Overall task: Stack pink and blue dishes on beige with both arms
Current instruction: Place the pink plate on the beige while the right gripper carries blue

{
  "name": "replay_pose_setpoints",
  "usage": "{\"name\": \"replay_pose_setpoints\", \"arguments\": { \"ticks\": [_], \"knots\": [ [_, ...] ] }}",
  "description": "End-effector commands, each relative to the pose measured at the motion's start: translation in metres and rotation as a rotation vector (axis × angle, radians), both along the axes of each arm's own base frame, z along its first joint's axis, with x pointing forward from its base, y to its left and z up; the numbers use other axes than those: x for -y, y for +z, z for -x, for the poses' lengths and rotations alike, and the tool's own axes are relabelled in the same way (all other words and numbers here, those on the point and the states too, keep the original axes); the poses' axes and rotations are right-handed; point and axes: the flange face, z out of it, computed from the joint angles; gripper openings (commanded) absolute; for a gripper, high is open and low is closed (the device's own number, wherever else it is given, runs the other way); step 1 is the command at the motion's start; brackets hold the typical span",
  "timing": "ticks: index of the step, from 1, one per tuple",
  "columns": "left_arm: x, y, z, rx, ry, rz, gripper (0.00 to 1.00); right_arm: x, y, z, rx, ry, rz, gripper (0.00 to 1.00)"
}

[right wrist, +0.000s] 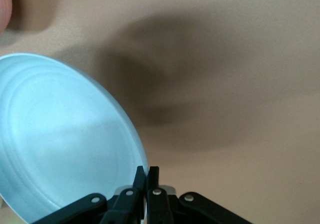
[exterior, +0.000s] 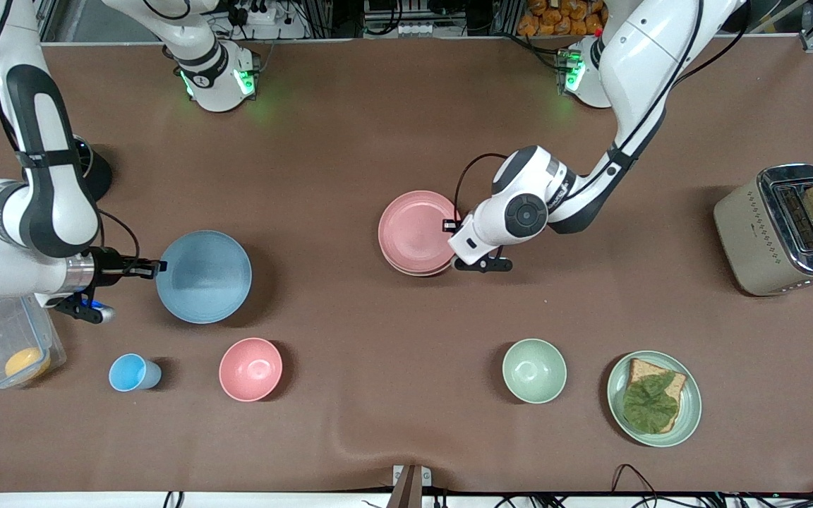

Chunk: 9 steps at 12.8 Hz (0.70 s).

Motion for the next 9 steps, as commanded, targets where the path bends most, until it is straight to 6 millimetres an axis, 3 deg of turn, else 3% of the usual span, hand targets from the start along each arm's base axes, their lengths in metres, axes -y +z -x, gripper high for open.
{"name": "replay_pose_setpoints", "arguments": {
  "ticks": [1, 2, 3, 4, 7, 9],
  "knots": [
    [0.007, 0.000, -0.005, 0.023, 0.003, -0.008, 0.00, -0.001, 0.006, 0.009, 0.000, -0.022, -0.010, 0.00],
    [0.007, 0.003, -0.009, 0.032, 0.006, -0.002, 0.14, -0.001, 0.007, 0.009, 0.000, -0.022, -0.011, 0.00],
    [0.008, 0.006, -0.013, 0.039, 0.007, 0.003, 0.65, -0.001, 0.008, 0.010, -0.002, -0.022, -0.011, 0.00],
    [0.008, 0.014, -0.018, 0.067, -0.008, 0.001, 1.00, -0.003, 0.007, 0.010, -0.004, -0.021, -0.011, 0.00],
    [-0.002, 0.057, -0.045, 0.180, -0.048, -0.038, 1.00, -0.044, 0.009, 0.013, -0.061, -0.021, 0.004, 0.00],
    [-0.036, 0.113, -0.067, 0.236, -0.004, -0.063, 1.00, -0.103, 0.012, 0.014, -0.089, 0.011, 0.027, 0.00]
  ]
}}
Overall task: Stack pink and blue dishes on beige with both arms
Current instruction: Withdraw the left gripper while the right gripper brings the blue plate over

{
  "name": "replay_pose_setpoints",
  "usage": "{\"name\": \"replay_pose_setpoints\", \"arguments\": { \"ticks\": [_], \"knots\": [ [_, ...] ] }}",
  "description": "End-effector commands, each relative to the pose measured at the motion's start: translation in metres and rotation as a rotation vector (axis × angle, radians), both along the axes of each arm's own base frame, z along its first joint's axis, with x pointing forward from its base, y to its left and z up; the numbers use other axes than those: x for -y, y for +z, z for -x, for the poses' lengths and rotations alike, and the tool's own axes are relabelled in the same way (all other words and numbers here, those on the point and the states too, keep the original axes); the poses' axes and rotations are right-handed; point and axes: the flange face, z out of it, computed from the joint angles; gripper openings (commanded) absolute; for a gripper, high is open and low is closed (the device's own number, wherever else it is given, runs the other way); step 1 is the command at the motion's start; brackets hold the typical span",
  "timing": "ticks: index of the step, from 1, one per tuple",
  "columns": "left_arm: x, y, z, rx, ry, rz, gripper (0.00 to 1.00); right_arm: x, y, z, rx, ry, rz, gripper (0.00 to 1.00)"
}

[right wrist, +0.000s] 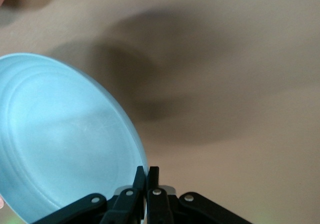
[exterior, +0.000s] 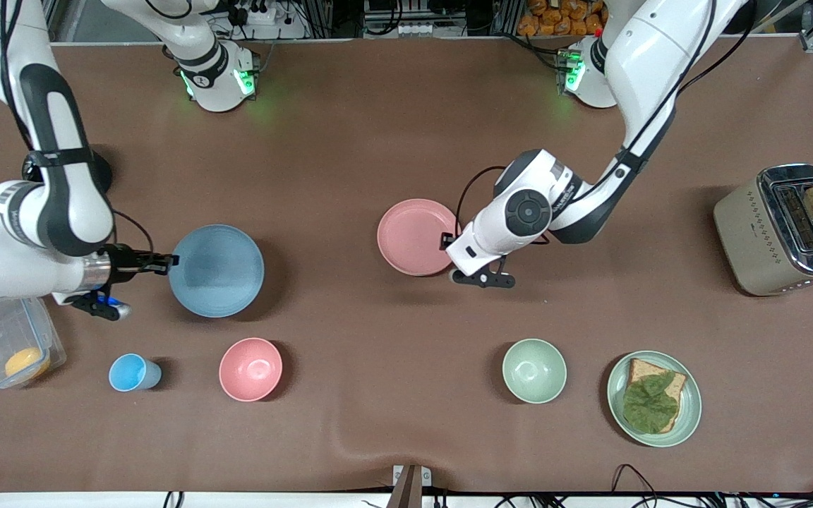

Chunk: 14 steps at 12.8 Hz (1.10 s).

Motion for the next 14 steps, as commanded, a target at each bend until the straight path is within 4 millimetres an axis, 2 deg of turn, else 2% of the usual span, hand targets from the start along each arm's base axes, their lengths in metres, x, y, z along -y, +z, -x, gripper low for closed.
{"name": "replay_pose_setpoints", "arguments": {
  "ticks": [1, 2, 3, 4, 6, 8, 10, 11, 12, 13, 14],
  "knots": [
    [-0.058, 0.082, -0.026, 0.081, 0.069, -0.064, 1.00, -0.085, 0.018, 0.012, -0.033, 0.027, 0.028, 0.00],
    [-0.080, 0.113, -0.031, 0.106, 0.090, -0.097, 1.00, -0.106, 0.020, 0.016, -0.042, 0.015, 0.046, 0.00],
    [-0.096, 0.140, -0.031, 0.118, 0.098, -0.143, 1.00, -0.137, 0.021, 0.022, -0.050, 0.011, 0.055, 0.00],
    [-0.102, 0.164, -0.025, 0.134, 0.088, -0.189, 1.00, -0.162, 0.022, 0.027, -0.063, -0.010, 0.049, 0.00],
    [-0.127, 0.216, -0.026, 0.203, 0.103, -0.271, 1.00, -0.209, 0.032, 0.038, -0.086, -0.072, 0.025, 0.00],
    [-0.136, 0.254, -0.021, 0.196, 0.126, -0.290, 1.00, -0.254, 0.048, 0.052, -0.078, -0.115, 0.028, 0.00],
    [-0.147, 0.288, -0.020, 0.173, 0.146, -0.313, 1.00, -0.305, 0.050, 0.070, -0.057, -0.146, 0.056, 0.00],
    [-0.153, 0.304, -0.015, 0.187, 0.144, -0.311, 1.00, -0.325, 0.044, 0.079, -0.049, -0.151, 0.070, 0.00],
    [-0.166, 0.320, -0.009, 0.215, 0.128, -0.325, 1.00, -0.347, 0.042, 0.088, -0.036, -0.165, 0.081, 0.00],
    [-0.176, 0.325, -0.008, 0.212, 0.119, -0.332, 1.00, -0.364, 0.039, 0.096, -0.021, -0.175, 0.088, 0.00],
    [-0.197, 0.331, -0.008, 0.189, 0.139, -0.325, 1.00, -0.377, 0.035, 0.102, -0.010, -0.181, 0.093, 0.00]
  ]
}}
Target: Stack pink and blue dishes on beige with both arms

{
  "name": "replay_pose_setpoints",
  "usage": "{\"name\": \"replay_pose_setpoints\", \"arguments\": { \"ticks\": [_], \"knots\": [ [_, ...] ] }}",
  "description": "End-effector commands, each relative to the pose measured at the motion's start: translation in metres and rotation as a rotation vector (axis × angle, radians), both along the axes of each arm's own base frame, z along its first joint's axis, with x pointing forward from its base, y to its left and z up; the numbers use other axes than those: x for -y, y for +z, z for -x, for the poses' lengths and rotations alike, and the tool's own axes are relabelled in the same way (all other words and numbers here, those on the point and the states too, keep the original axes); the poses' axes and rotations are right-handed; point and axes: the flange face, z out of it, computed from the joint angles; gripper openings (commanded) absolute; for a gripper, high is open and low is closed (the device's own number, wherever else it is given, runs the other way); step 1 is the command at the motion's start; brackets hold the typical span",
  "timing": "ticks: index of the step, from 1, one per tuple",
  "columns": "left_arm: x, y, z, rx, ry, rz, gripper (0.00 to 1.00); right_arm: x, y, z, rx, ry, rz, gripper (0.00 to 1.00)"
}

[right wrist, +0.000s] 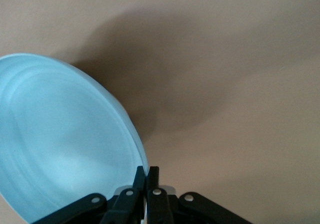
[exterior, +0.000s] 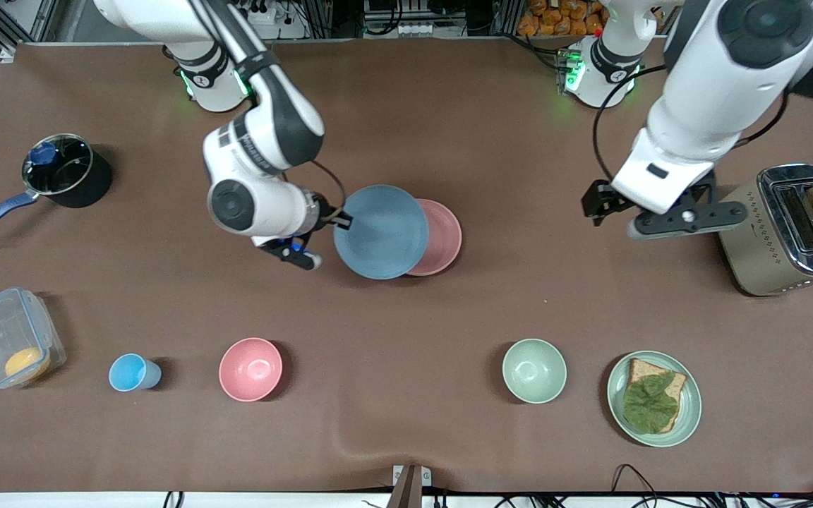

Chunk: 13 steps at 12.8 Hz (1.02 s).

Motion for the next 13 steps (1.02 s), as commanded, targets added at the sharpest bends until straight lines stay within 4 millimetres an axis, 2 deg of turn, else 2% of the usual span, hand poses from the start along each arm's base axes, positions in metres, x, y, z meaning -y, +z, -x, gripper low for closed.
{"name": "replay_pose_setpoints", "arguments": {
  "ticks": [1, 3, 5, 6, 8, 11, 13],
  "knots": [
    [-0.041, 0.025, 0.008, -0.020, 0.006, 0.020, 1.00, -0.031, -0.009, 0.018, 0.026, -0.040, 0.006, 0.00],
    [-0.069, 0.030, 0.006, -0.038, -0.027, 0.071, 1.00, -0.055, -0.030, 0.027, 0.059, -0.059, 0.025, 0.00],
    [-0.085, 0.036, 0.008, -0.034, -0.027, 0.073, 1.00, -0.057, -0.041, 0.029, 0.061, -0.050, 0.041, 0.00],
    [-0.086, 0.036, 0.009, -0.039, -0.026, 0.087, 1.00, -0.063, -0.043, 0.035, 0.062, -0.033, 0.046, 0.00],
    [-0.107, 0.041, 0.009, -0.045, 0.006, 0.131, 1.00, -0.074, -0.055, 0.045, 0.067, 0.001, 0.065, 0.00],
    [-0.119, 0.041, 0.011, -0.069, -0.013, 0.129, 1.00, -0.078, -0.063, 0.050, 0.069, 0.025, 0.086, 0.00],
    [-0.120, 0.042, 0.012, -0.074, -0.013, 0.126, 1.00, -0.078, -0.063, 0.050, 0.069, 0.023, 0.088, 0.00]
  ]
}}
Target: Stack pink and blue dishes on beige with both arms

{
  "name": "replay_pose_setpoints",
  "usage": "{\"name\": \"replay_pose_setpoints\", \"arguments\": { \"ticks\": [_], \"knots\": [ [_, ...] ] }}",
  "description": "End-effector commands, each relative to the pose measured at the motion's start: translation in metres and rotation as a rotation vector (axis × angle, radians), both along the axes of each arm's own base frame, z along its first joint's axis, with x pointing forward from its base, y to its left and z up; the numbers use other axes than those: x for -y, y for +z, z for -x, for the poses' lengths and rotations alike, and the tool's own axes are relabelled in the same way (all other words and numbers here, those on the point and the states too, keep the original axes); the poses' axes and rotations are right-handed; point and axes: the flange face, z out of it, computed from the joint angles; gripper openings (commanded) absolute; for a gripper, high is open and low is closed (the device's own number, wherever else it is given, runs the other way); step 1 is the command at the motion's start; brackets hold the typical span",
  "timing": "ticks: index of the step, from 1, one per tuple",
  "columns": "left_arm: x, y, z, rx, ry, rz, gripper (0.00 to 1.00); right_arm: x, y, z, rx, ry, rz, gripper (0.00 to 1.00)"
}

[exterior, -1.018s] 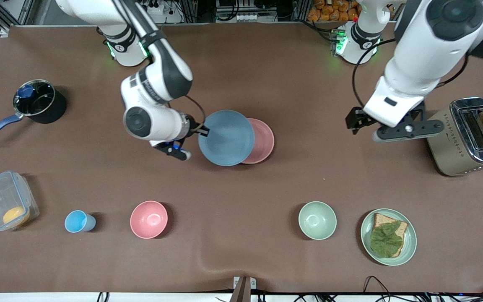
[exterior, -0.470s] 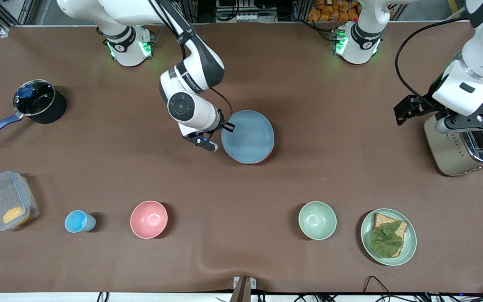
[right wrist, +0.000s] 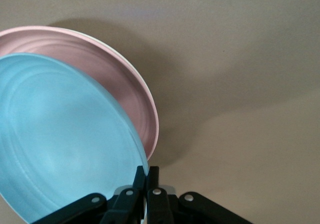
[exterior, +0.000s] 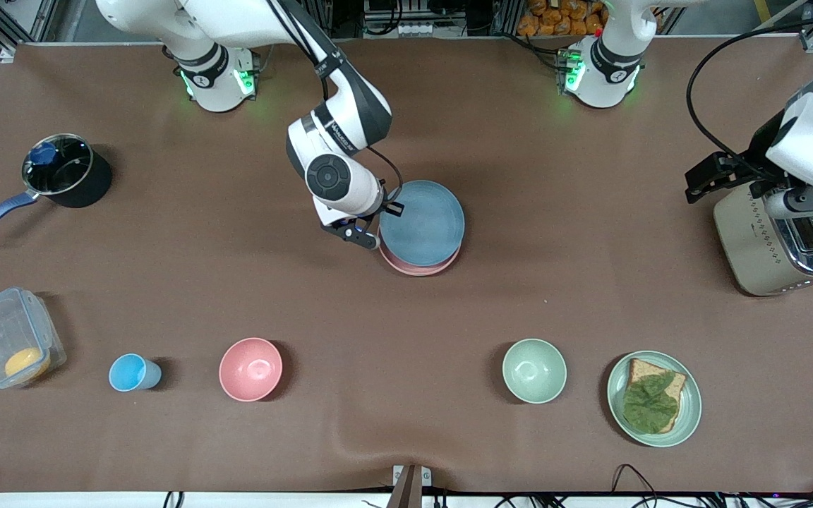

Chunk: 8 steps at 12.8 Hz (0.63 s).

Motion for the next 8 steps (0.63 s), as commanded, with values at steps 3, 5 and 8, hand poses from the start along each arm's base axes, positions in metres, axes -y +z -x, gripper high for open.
{"name": "replay_pose_setpoints", "arguments": {
  "ticks": [3, 5, 8],
  "knots": [
    [0.000, 0.007, 0.014, -0.019, -0.017, 0.003, 1.00, 0.002, -0.008, -0.005, 0.019, -0.011, 0.023, 0.00],
    [0.000, 0.006, 0.014, -0.021, -0.019, -0.001, 1.00, -0.001, -0.011, -0.008, 0.033, -0.057, 0.027, 0.41],
    [0.000, 0.007, 0.015, -0.021, -0.017, -0.001, 1.00, 0.005, 0.004, -0.022, 0.047, -0.081, 0.013, 1.00]
  ]
}}
